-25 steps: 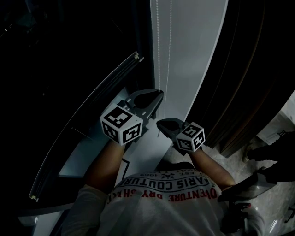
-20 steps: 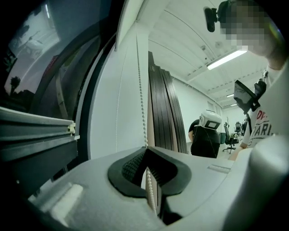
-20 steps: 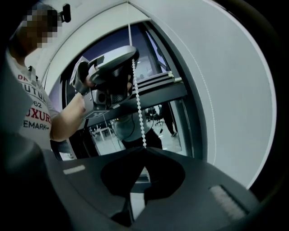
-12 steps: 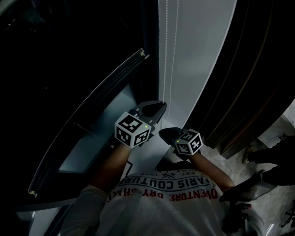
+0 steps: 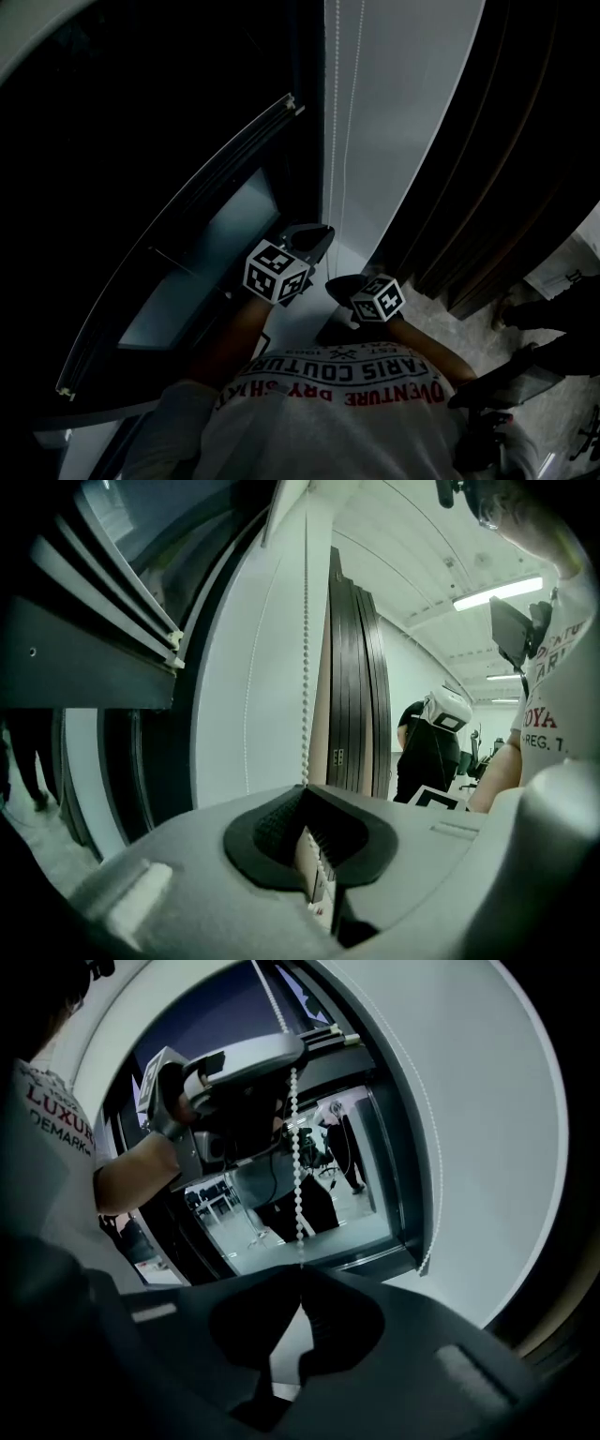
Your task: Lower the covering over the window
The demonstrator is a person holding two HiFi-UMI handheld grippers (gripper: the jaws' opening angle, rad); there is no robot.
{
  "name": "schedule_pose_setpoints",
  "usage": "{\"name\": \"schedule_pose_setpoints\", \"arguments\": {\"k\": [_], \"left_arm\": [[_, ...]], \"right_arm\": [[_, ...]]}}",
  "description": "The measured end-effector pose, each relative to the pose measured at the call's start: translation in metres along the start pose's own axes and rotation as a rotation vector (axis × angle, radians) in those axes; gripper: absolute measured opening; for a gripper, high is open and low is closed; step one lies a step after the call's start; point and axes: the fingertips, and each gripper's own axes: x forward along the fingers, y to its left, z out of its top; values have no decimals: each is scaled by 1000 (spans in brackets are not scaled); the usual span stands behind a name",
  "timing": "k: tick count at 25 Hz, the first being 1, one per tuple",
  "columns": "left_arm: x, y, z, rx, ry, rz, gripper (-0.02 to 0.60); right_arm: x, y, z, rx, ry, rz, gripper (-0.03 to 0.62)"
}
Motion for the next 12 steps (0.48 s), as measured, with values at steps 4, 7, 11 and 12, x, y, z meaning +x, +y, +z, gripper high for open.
{"name": "schedule_pose_setpoints", "arguments": {"k": [4,7,11,12], "left_arm": [[-1,0,-1,2,-3,2,6],[-3,-2,-2,-1,-10,-4,8],[-4,-7,-2,4,-17,-8,8],[-4,-7,-3,1,-18,-8,8]], "right_arm": [[-3,-3,8,-45,-1,-14,45],[-17,-2,28,-84,-13,12,135],[-56,-4,97,-179,-126,-15,166],[-67,-2,120,-202,-168,-25,166]]}}
